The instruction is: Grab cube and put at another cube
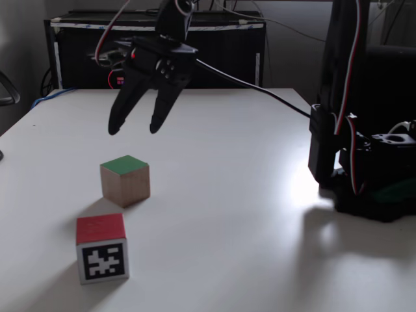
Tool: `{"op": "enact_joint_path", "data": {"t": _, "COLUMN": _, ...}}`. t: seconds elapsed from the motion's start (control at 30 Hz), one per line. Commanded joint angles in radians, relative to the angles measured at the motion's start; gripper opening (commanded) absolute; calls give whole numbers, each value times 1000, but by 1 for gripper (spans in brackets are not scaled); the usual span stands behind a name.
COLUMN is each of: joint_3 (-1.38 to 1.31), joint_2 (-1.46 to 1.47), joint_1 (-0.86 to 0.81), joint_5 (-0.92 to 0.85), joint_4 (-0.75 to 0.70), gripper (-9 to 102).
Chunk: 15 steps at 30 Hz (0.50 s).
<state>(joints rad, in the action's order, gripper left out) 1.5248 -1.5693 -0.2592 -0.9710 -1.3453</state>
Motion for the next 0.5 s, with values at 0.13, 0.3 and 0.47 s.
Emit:
{"op": "enact_joint_path", "data": {"t": 0.13, "joint_3": -60, "joint_2": 5, "joint_1": 41, "joint_5": 9, "joint_4": -6, "gripper": 43}}
{"op": "enact_joint_path", "data": {"t": 0.3, "joint_3": -114, "joint_2": 38, "joint_1": 37, "joint_5": 34, "joint_4": -6, "gripper": 45}}
{"op": "enact_joint_path", "data": {"t": 0.47, "joint_3": -153, "joint_2": 43, "joint_1": 23, "joint_5": 46, "joint_4": -9, "gripper": 46}}
